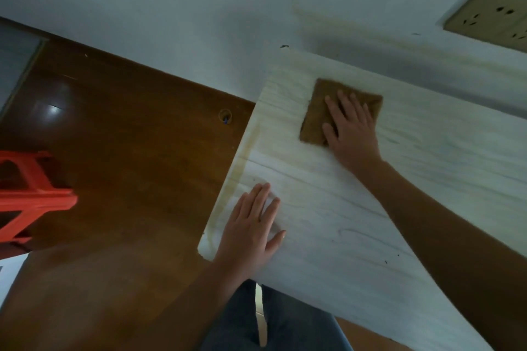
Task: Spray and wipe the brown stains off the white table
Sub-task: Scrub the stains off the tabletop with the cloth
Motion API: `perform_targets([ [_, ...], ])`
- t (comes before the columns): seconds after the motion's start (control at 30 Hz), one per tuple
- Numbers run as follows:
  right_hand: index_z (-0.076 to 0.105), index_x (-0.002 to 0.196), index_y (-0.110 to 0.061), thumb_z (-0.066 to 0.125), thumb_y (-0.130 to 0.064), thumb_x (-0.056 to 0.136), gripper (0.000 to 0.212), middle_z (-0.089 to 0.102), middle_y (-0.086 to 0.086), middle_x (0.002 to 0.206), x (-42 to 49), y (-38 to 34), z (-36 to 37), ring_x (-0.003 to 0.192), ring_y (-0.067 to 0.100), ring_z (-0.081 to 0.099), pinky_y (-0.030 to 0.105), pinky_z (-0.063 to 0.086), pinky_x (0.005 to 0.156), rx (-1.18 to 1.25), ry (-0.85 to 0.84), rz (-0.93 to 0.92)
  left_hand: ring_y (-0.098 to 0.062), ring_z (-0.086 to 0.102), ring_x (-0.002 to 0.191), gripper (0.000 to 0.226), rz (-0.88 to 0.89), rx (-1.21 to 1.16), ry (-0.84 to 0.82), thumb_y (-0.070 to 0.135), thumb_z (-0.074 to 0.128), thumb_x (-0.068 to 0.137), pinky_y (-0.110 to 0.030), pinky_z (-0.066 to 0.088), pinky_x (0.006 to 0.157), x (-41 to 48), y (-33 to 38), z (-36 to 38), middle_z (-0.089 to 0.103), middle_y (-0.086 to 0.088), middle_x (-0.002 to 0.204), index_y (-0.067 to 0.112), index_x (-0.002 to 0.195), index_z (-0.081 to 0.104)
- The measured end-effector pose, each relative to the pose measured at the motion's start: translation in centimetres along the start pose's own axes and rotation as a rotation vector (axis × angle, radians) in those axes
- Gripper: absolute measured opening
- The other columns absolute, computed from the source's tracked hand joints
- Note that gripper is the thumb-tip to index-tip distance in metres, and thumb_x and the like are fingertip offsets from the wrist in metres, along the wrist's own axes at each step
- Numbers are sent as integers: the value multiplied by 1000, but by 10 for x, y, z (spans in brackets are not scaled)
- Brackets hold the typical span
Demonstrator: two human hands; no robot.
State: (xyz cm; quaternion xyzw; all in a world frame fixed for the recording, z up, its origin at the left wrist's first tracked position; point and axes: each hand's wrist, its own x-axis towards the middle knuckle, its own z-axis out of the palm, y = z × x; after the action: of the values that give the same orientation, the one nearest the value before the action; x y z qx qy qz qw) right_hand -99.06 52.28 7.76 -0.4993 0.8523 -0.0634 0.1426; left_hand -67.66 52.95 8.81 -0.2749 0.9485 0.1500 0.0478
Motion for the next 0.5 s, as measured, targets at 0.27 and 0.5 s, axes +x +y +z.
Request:
perform_targets([
  [0.27, 18, 160, -25, 29, -45, 102, 62, 8, 5, 168, 60, -91, 17, 155, 29, 2, 50, -1, 124, -2, 22, 58, -26, 43, 144, 54, -30, -67, 3, 54, 40, 102, -42, 41, 115, -5, -8, -19, 47, -9, 155, 17, 136, 58],
  [0.5, 22, 158, -25, 28, -46, 101, 61, 14, 5, 167, -84, -139, 55, 155, 30, 1, 54, 1, 124, 54, -111, -259, -22, 53, 133, 49, -170, -57, -33, 50, 41, 101, -34, 37, 109, -36, -55, -53, 57, -4, 143, 19, 133, 60],
])
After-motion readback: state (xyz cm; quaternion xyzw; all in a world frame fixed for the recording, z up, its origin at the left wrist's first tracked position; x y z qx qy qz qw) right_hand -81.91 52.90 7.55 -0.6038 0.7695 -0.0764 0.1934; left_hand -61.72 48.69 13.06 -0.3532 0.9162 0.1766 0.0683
